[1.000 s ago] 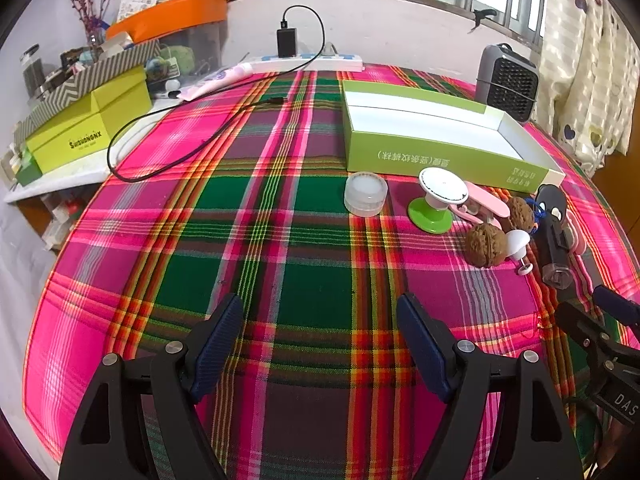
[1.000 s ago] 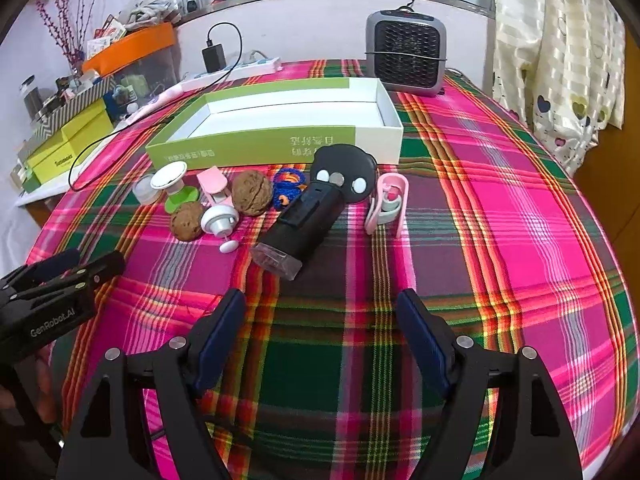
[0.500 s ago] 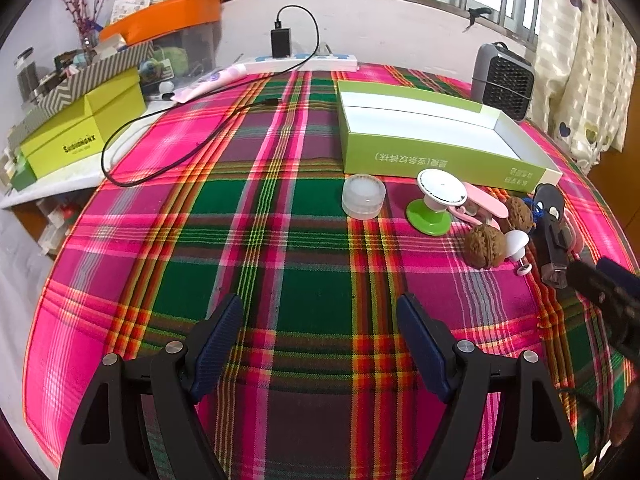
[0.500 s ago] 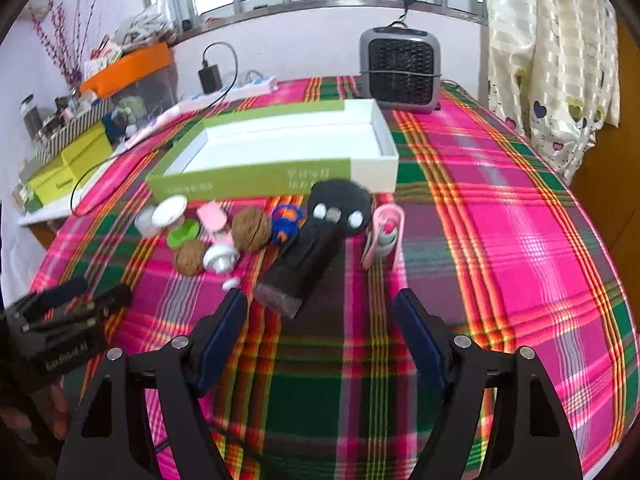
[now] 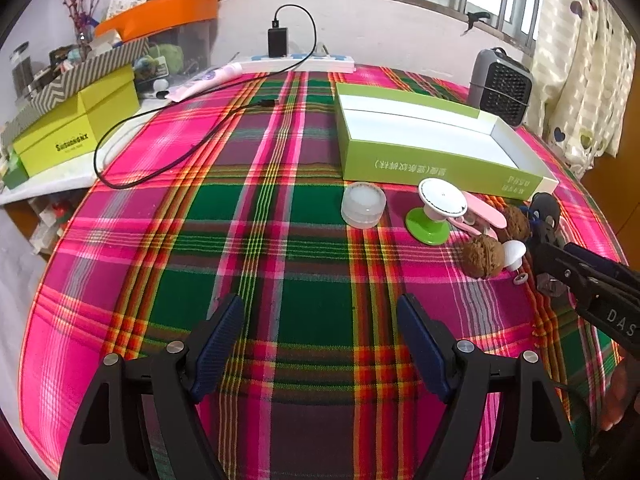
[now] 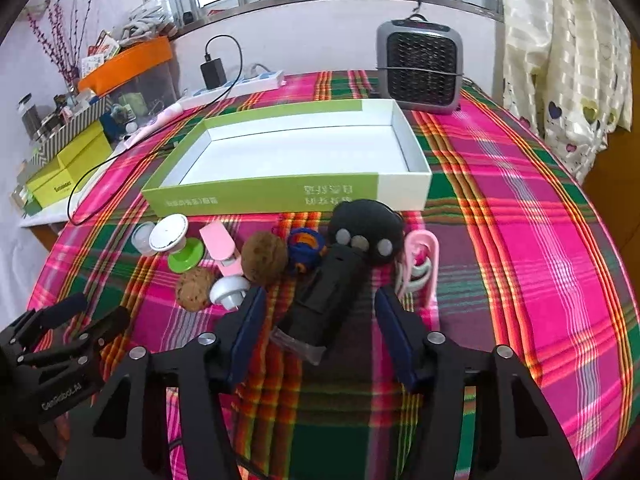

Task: Organize objects
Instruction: 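Close the right tool on the black device while the left tool grasps the clear jar, then carry the black device into the green box with the right tool while the left tool places the jar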

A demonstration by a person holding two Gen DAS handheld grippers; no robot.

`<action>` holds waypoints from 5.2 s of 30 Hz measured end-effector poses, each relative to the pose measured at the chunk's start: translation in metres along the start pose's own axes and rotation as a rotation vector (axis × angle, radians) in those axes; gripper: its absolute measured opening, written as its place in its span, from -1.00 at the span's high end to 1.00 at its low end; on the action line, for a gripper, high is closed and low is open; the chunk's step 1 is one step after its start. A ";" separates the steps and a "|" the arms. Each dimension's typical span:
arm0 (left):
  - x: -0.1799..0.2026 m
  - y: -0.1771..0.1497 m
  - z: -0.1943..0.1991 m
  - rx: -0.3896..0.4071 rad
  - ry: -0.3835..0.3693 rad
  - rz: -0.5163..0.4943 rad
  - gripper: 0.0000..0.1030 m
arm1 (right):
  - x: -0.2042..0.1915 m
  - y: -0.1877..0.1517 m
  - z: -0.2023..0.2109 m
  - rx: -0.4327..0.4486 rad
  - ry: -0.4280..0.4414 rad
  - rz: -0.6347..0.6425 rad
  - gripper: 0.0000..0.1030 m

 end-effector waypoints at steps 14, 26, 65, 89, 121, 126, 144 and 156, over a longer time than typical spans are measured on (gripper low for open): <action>0.005 0.017 -0.015 0.008 -0.065 -0.002 -0.52 | 0.002 -0.005 -0.002 -0.026 -0.010 0.053 0.44; 0.001 0.035 -0.032 0.032 -0.050 -0.017 -0.42 | 0.009 -0.009 0.004 -0.032 0.038 0.063 0.45; 0.013 0.046 -0.055 -0.002 -0.061 -0.095 0.50 | 0.007 -0.009 -0.001 -0.060 0.061 0.122 0.44; 0.025 0.080 -0.018 0.077 -0.130 -0.107 0.50 | -0.003 0.025 0.016 -0.005 0.154 0.101 0.45; 0.061 0.147 -0.149 -0.049 -0.185 -0.142 0.50 | -0.010 0.111 -0.123 -0.151 0.163 0.087 0.45; 0.061 0.145 -0.163 -0.074 -0.182 -0.128 0.50 | -0.009 0.109 -0.139 -0.177 0.152 0.086 0.45; 0.064 0.142 -0.176 -0.080 -0.173 -0.156 0.50 | -0.002 0.106 -0.159 -0.192 0.127 0.071 0.44; 0.067 0.142 -0.175 -0.082 -0.182 -0.161 0.34 | 0.000 0.105 -0.161 -0.174 0.133 0.057 0.43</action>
Point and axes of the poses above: each gripper's, at about its wrist camera, not at the fingertips, and z roughly against the way its jaws point, x to its right, y to its top, the point moved 6 cm from there along -z, roughly the way its jaws point, and after that the axes turned 14 degrees about x, right-handed, at the moved point
